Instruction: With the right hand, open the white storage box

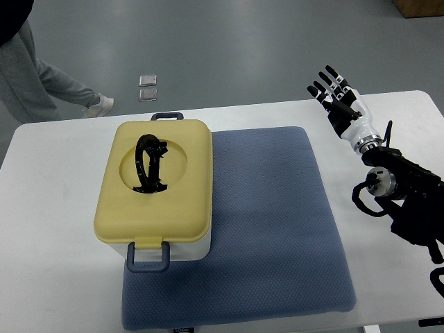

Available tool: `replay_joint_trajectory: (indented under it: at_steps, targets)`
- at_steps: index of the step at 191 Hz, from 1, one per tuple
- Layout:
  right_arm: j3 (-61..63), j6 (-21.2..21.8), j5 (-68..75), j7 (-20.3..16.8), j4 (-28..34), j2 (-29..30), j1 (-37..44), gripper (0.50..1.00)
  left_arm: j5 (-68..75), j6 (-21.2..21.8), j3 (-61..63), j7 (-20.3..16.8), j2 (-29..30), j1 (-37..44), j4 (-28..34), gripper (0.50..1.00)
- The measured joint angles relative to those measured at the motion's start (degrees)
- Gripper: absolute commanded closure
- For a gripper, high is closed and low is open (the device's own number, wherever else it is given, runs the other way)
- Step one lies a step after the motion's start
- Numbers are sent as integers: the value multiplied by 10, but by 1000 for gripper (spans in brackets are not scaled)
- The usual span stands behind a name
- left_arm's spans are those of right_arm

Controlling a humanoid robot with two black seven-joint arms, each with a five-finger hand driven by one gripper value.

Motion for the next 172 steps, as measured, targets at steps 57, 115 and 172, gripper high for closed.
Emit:
replay_joint_trajectory:
  at_steps: [57,115,172]
  targets:
    - [-6,-2,-5,1,4,3,-3,574,0,0,1,0,0,-1,0,500]
    - [-12,-9,-48,2,13,-4,22,576,0,0,1,0,0,-1,0,500]
    - [-47,-3,-203,2,45,-42,109,576,0,0,1,0,0,-1,0,500]
